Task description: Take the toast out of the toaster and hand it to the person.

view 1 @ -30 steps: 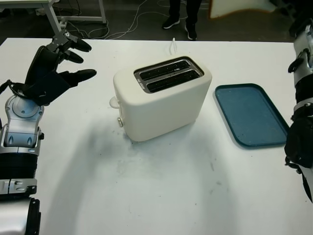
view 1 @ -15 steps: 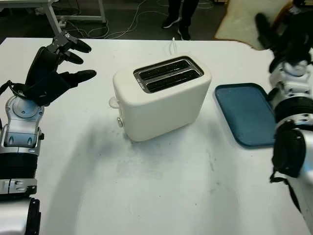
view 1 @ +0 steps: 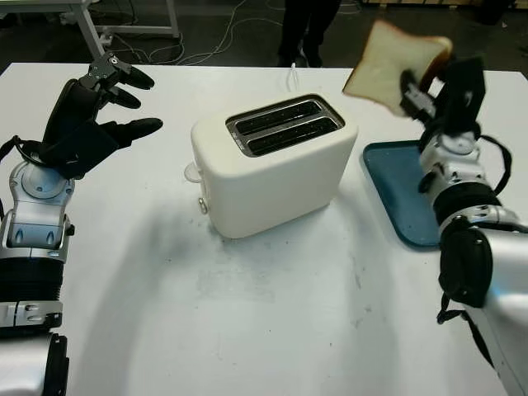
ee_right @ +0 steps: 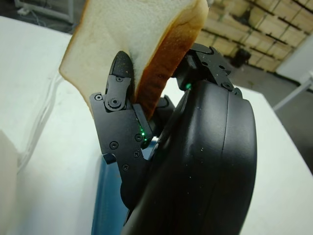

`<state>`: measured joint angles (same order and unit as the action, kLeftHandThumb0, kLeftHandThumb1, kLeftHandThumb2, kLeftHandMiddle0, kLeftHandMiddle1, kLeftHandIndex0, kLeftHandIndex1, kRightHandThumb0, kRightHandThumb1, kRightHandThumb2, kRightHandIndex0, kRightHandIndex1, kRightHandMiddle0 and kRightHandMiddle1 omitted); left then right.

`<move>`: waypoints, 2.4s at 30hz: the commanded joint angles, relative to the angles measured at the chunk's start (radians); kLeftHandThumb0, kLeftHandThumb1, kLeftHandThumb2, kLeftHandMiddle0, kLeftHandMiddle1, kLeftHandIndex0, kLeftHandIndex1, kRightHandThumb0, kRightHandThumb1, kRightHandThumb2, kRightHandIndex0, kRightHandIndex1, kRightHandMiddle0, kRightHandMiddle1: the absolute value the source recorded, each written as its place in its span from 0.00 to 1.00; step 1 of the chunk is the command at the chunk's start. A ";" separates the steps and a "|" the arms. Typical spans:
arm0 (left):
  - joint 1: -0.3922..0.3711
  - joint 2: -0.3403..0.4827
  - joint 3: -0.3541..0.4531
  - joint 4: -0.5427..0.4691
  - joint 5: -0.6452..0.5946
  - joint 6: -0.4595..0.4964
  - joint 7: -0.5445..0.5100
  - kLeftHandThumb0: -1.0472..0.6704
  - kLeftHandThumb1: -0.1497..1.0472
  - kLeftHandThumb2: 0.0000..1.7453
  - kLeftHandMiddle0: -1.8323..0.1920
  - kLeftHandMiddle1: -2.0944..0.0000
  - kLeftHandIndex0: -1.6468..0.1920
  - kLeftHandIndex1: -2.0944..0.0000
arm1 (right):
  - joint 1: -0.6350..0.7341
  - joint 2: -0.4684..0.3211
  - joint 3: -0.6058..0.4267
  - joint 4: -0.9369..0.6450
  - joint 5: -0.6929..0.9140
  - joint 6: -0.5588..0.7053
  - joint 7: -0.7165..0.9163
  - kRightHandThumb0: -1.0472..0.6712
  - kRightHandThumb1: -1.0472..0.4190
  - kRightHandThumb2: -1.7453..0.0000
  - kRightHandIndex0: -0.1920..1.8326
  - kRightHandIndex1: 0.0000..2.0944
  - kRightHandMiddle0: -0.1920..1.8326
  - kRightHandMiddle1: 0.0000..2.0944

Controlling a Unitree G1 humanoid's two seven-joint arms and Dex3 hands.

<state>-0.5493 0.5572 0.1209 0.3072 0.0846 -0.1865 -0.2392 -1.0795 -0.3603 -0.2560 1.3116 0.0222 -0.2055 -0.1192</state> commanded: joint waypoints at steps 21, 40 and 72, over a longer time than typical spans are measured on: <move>0.017 -0.003 0.008 0.001 0.003 -0.006 0.005 0.06 0.88 0.00 0.84 0.33 0.80 0.40 | 0.056 0.019 0.059 0.012 -0.078 -0.013 -0.003 0.53 0.09 0.71 0.46 0.83 0.29 0.83; 0.018 0.004 0.007 0.008 0.010 -0.019 0.005 0.06 0.88 0.00 0.84 0.33 0.81 0.39 | 0.057 0.020 0.048 0.011 -0.077 -0.027 -0.017 0.54 0.09 0.72 0.44 0.83 0.26 0.83; 0.008 -0.003 0.009 0.002 -0.012 0.002 -0.007 0.07 0.87 0.00 0.85 0.32 0.81 0.39 | 0.054 0.017 0.045 0.004 -0.073 -0.056 -0.010 0.56 0.09 0.71 0.45 0.83 0.28 0.83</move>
<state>-0.5458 0.5573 0.1252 0.3128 0.0825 -0.1853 -0.2436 -1.0300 -0.3444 -0.1986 1.3179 -0.0630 -0.2322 -0.1308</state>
